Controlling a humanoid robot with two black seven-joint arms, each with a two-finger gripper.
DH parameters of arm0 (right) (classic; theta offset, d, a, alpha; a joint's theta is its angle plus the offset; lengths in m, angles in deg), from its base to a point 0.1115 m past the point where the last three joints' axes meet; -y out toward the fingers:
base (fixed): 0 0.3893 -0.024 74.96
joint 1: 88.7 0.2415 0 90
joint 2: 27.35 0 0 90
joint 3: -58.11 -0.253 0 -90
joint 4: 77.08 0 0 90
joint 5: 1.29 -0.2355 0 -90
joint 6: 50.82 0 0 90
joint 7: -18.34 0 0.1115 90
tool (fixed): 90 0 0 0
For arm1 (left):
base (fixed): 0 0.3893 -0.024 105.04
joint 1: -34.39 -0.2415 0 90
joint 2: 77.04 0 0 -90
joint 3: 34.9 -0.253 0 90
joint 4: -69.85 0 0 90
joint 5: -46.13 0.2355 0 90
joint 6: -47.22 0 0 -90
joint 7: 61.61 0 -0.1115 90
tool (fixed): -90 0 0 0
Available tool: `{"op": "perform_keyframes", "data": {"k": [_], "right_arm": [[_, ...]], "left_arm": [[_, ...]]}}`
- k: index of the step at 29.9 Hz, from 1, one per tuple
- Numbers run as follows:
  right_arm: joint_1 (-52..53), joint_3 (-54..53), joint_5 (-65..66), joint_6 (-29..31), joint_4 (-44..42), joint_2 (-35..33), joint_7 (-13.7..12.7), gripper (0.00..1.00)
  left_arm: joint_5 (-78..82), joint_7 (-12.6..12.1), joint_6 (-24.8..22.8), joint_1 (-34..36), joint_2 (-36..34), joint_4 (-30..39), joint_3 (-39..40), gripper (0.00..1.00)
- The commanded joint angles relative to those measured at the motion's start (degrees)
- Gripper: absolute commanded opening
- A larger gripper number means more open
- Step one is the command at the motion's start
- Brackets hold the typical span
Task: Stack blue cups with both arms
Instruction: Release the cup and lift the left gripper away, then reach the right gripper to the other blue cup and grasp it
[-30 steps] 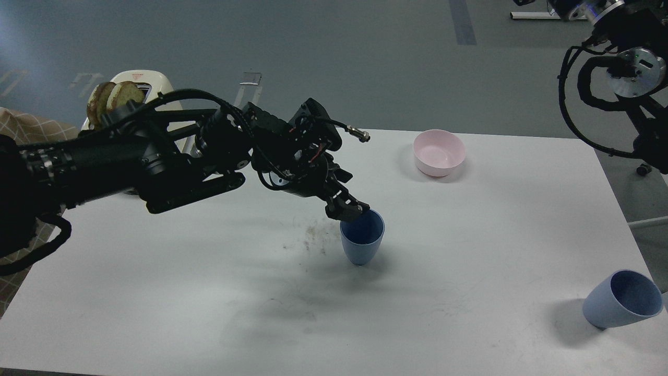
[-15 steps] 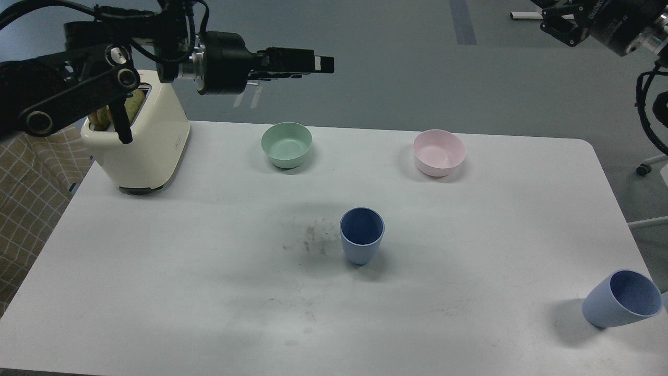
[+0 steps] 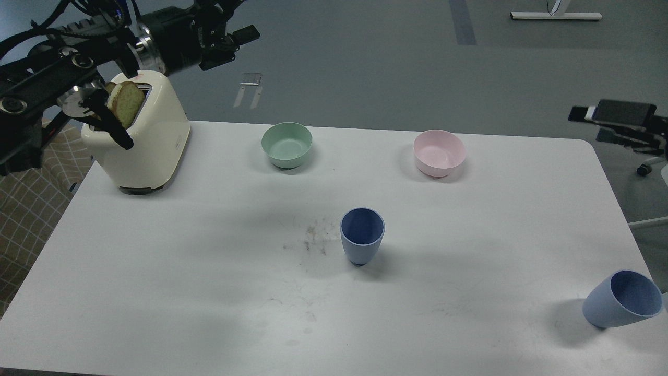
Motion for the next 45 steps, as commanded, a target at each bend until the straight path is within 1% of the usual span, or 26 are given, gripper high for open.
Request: {"op": "perform_keyframes", "data": {"k": [1, 5, 7, 8, 10, 13, 16, 22, 27, 34, 40, 45], "right_arm": [[-2.0, 1.5, 6.0, 0.0, 1.4, -4.1, 0.3, 1.0], [-4.2, 1.6, 10.2, 0.0, 1.5, -6.7, 0.3, 1.0], [-6.0, 1.8, 11.6, 0.0, 3.2, -8.9, 0.3, 1.0], [-6.0, 1.8, 11.6, 0.0, 3.2, -8.9, 0.3, 1.0], [-8.3, 1.8, 13.1, -2.7, 6.4, -11.9, 0.3, 1.0], [-8.8, 1.9, 15.0, -4.5, 11.2, -16.4, 0.3, 1.0], [-8.9, 2.5, 15.2, -5.0, 12.2, -18.1, 0.3, 1.0], [-8.9, 6.1, 20.0, -8.0, 12.2, -18.8, 0.3, 1.0], [-9.2, 8.8, 20.2, -8.2, 12.2, -19.2, 0.3, 1.0], [-9.4, 10.0, 20.3, -8.1, 12.3, -18.8, 0.3, 1.0], [-10.4, 10.8, 20.2, -8.6, 11.6, -16.5, 0.2, 0.99], [-11.0, 10.8, 19.7, -9.5, 10.3, -13.2, 0.1, 0.99]], "left_arm": [[0.0, 0.0, 0.0, -1.5, 1.3, 0.0, 0.9, 0.95], [0.3, 0.0, 0.0, -3.1, 3.4, 0.0, 2.7, 0.95], [0.6, 0.0, 0.0, -4.0, 4.7, 0.0, 3.2, 0.95], [0.6, 0.0, 0.0, -4.0, 4.7, 0.0, 3.2, 0.95], [0.8, -0.1, 0.0, -4.4, 5.8, 0.0, 3.2, 0.95], [0.9, 0.0, 0.0, -5.1, 7.0, 0.0, 3.2, 0.95], [0.9, 0.0, 0.0, -5.6, 8.0, 0.0, 3.2, 0.95], [0.9, 0.0, 0.0, -7.6, 9.2, 0.0, 3.3, 0.95], [0.9, 0.0, 0.0, -8.0, 9.2, 0.0, 3.3, 0.95], [0.9, 0.0, 0.0, -8.4, 9.2, 0.0, 3.3, 0.95], [0.9, 0.0, 0.0, -9.0, 9.3, 0.0, 3.3, 0.95], [0.9, 0.0, 0.0, -9.8, 9.3, 0.0, 3.4, 0.95]]}}
